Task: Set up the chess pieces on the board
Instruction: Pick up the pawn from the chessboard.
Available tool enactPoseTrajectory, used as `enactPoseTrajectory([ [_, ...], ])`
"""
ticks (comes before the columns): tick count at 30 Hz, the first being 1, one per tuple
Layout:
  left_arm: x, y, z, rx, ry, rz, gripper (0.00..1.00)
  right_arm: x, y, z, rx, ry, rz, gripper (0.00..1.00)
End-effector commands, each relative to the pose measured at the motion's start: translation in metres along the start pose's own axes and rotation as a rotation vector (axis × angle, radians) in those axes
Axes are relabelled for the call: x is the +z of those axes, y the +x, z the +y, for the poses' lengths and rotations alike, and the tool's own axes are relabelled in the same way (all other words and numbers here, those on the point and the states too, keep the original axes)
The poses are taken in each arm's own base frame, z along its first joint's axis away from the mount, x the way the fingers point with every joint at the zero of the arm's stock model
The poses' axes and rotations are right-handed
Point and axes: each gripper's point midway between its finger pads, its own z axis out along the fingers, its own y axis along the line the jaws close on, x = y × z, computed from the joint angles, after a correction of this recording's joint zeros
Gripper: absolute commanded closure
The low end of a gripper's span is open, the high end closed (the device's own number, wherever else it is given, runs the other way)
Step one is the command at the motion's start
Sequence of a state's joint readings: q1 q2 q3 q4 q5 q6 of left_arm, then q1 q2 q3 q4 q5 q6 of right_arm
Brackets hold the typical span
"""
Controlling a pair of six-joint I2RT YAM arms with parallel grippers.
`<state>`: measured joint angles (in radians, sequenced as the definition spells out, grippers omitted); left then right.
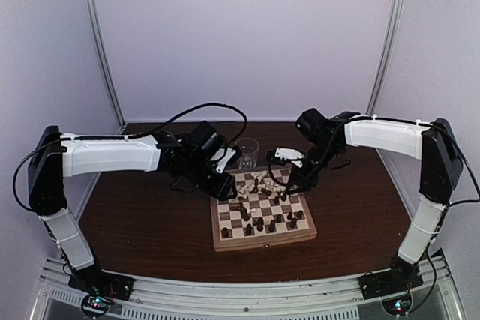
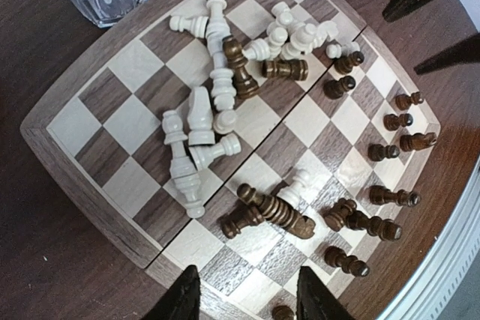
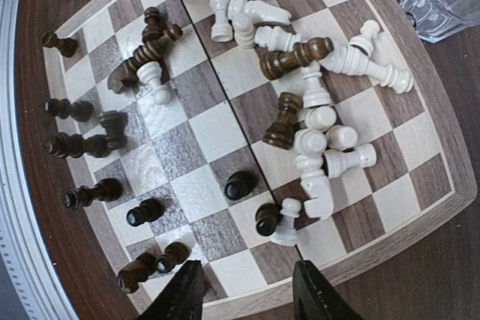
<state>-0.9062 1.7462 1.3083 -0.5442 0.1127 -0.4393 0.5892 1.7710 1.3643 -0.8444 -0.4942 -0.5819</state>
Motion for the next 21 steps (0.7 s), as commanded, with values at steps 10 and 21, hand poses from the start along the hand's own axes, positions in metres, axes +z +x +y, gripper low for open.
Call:
enactPoseTrajectory([
  [10, -0.023, -0.009, 0.010, -0.018, -0.014, -0.100, 0.56, 0.023, 0.002, -0.016, -0.015, 0.063, 0.138, 0.65],
  [21, -0.020, -0.003, 0.011, -0.026, -0.005, -0.092, 0.56, 0.032, 0.003, -0.023, -0.003, 0.078, 0.169, 0.69],
])
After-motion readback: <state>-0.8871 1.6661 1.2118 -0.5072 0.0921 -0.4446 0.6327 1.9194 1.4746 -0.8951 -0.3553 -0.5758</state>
